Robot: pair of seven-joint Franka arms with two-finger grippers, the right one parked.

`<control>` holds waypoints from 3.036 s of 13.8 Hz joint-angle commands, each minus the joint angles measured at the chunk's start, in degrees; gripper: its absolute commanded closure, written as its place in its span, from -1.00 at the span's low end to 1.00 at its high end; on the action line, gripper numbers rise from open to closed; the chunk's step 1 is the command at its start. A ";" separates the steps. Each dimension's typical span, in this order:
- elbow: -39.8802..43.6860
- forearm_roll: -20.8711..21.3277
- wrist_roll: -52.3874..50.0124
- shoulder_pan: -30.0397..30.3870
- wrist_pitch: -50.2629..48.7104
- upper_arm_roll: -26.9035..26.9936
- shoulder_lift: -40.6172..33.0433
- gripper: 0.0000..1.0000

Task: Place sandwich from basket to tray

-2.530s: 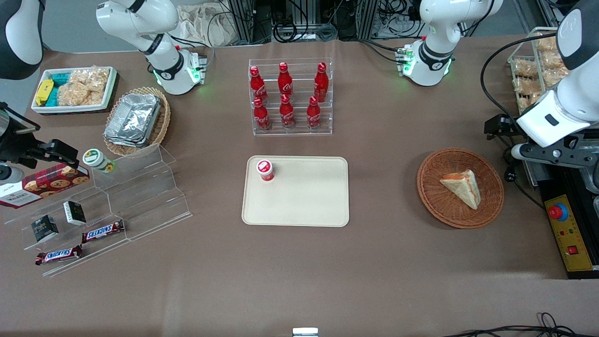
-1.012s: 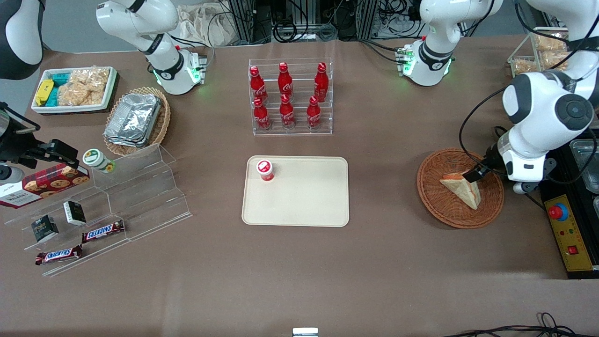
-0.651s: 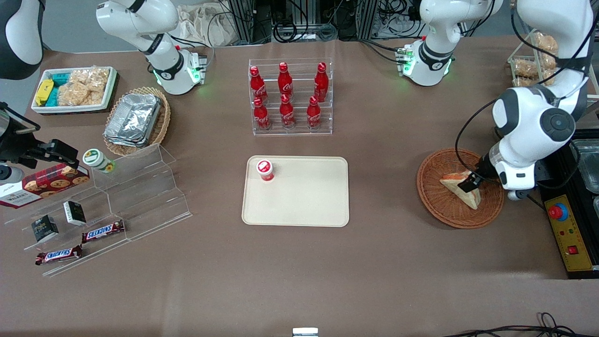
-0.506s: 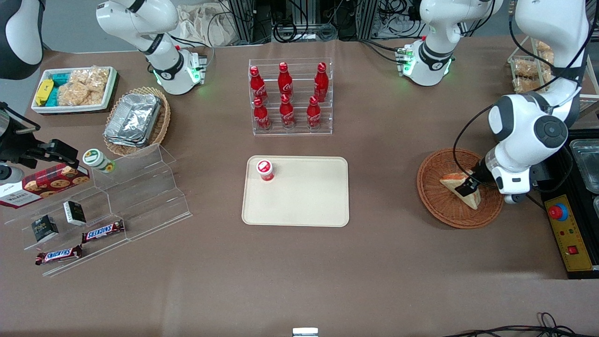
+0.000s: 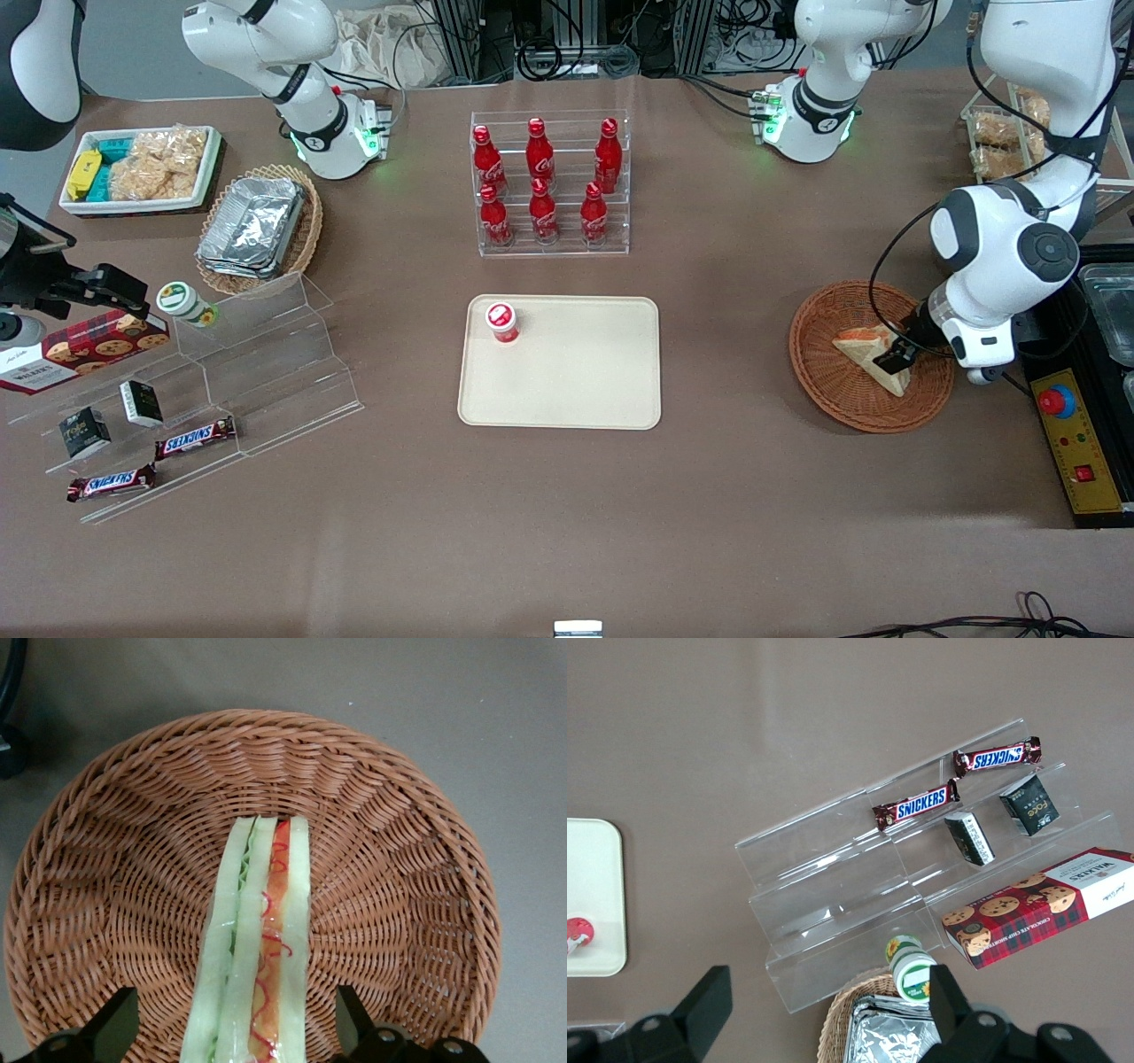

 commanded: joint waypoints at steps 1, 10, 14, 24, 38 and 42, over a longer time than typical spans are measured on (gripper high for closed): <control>-0.83 0.10 -1.19 -0.40 2.05 0.34 1.56 -1.00; 7.47 0.02 -2.60 -1.28 -9.57 -0.28 -0.63 1.00; 23.66 -0.77 -2.60 -1.28 -27.53 -5.71 0.15 1.00; 46.81 0.98 11.11 -11.63 -36.74 -22.34 13.32 1.00; 43.99 8.02 6.10 -23.17 -22.47 -21.99 30.30 0.20; 44.34 7.93 6.10 -23.08 -23.34 -21.99 30.04 -1.00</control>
